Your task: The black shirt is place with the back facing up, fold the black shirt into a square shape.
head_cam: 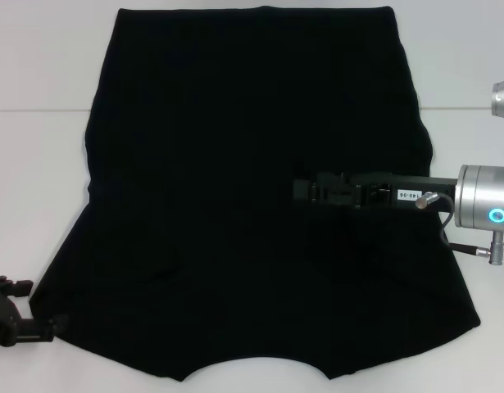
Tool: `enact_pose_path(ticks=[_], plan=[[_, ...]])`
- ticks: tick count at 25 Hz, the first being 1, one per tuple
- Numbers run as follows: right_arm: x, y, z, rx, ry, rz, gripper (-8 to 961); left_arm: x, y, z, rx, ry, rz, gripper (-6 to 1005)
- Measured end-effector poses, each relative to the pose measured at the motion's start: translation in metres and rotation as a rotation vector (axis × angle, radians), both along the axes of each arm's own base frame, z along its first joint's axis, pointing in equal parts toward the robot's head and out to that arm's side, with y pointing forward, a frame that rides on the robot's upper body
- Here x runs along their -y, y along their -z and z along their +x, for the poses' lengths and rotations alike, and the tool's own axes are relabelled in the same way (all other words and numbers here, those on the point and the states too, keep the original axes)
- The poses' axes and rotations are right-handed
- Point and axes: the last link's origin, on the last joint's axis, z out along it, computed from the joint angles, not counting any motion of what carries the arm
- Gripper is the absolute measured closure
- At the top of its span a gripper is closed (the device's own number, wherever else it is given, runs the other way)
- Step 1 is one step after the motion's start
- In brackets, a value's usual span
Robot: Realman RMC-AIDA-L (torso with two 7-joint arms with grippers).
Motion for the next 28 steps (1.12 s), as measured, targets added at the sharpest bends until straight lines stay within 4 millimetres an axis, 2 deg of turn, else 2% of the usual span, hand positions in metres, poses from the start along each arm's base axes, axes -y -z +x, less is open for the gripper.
enact_pose_path(ticks=[28], plan=[[-0.0004, -0.0005, -0.0002, 0.001, -0.001, 0.002, 134, -0.0038, 0.0046, 0.0042, -0.002, 0.02, -0.018, 64]])
